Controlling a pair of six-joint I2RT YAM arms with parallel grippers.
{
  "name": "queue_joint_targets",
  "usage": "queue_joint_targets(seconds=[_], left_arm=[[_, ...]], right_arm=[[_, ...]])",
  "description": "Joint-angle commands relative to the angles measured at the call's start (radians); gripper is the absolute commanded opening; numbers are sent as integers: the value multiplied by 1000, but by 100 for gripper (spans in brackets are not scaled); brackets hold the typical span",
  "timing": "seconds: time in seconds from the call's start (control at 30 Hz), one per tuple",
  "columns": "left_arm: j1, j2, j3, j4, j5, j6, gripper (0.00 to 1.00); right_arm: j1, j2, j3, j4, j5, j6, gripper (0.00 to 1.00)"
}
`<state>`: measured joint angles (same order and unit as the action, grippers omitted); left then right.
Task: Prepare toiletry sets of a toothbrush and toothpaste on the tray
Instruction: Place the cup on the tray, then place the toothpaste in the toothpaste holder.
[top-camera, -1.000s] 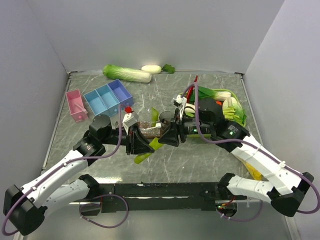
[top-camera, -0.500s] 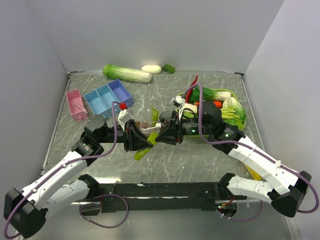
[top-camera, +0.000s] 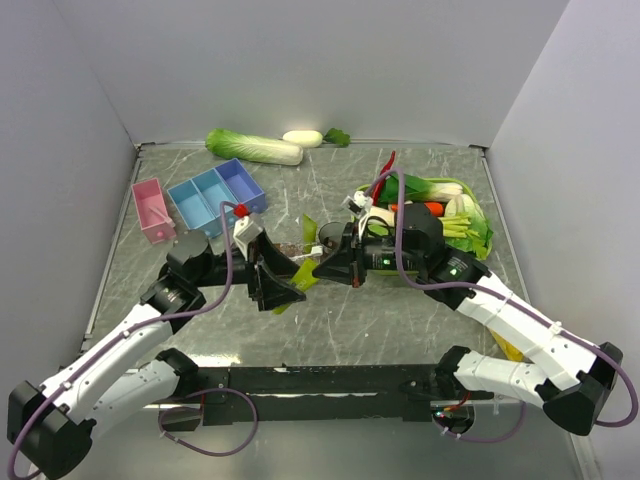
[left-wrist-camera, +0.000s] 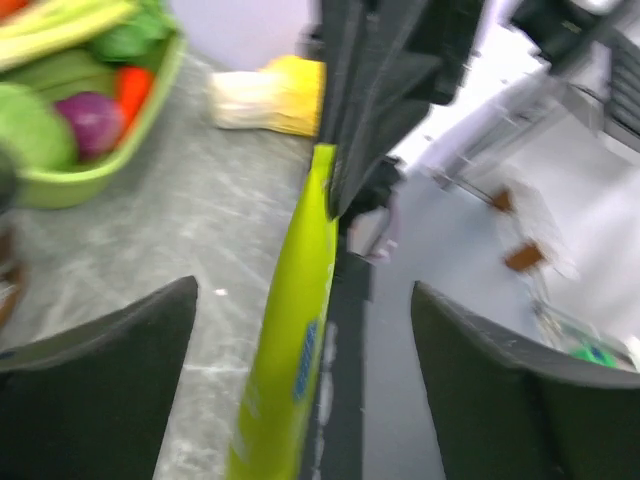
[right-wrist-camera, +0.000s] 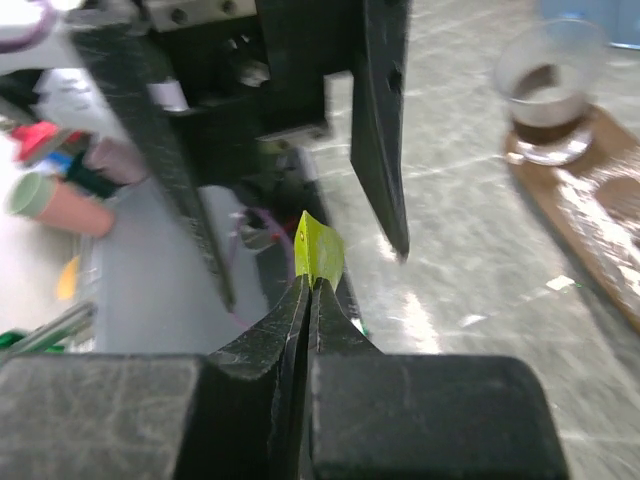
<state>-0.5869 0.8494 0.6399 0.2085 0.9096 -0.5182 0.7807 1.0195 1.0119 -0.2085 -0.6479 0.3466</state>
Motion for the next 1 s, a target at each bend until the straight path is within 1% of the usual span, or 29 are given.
queue_joint_targets(seconds=[0.0, 0.03, 0.07, 0.1, 0.13, 0.17, 0.2, 0.23, 0.27, 0.33, 0.37, 0.4, 0.43, 0.47, 0.5, 0.6, 0.87, 0.97], left_arm=[[42, -72, 62, -118, -210, 90, 96], [56, -82, 69, -147, -341, 102, 99], [100, -95, 75, -196, -395, 109, 99], [131, -98, 84, -205, -449, 106, 99], [168, -96, 89, -233, -483, 101, 99], [246, -86, 93, -262, -542, 95, 99], [286, -78, 98, -271, -566, 72, 99], [326, -70, 98, -280, -581, 61, 97], [401, -50, 99, -290, -607, 50, 97], [456, -29, 112, -331, -647, 34, 97], [479, -7, 121, -351, -690, 40, 97], [483, -1, 139, -389, -708, 68, 97], [483, 3, 145, -405, -724, 85, 97], [483, 4, 150, -418, -736, 96, 97], [483, 2, 142, -423, -748, 109, 97], [484, 7, 144, -429, -718, 136, 97], [481, 43, 150, -435, -678, 172, 97], [480, 46, 152, -443, -686, 181, 97]], right_arm=[[-1, -53, 89, -61, 204, -67, 0], [0, -52, 109, -92, 243, -80, 0], [3, -44, 129, -139, 292, -104, 0], [8, -36, 172, -164, 328, -116, 0], [12, -26, 194, -184, 412, -127, 0], [23, 0, 239, -222, 448, -147, 0], [32, 17, 263, -235, 479, -158, 0], [38, 34, 284, -247, 535, -165, 0], [52, 72, 330, -259, 556, -178, 0], [66, 122, 384, -302, 600, -198, 0], [78, 175, 440, -321, 646, -207, 0], [100, 204, 470, -359, 689, -218, 0], [115, 235, 500, -377, 721, -237, 0], [124, 298, 560, -397, 793, -250, 0], [143, 329, 589, -420, 819, -262, 0], [150, 444, 697, -491, 893, -291, 0], [147, 675, 901, -563, 892, -337, 0], [131, 728, 939, -568, 855, -337, 0]])
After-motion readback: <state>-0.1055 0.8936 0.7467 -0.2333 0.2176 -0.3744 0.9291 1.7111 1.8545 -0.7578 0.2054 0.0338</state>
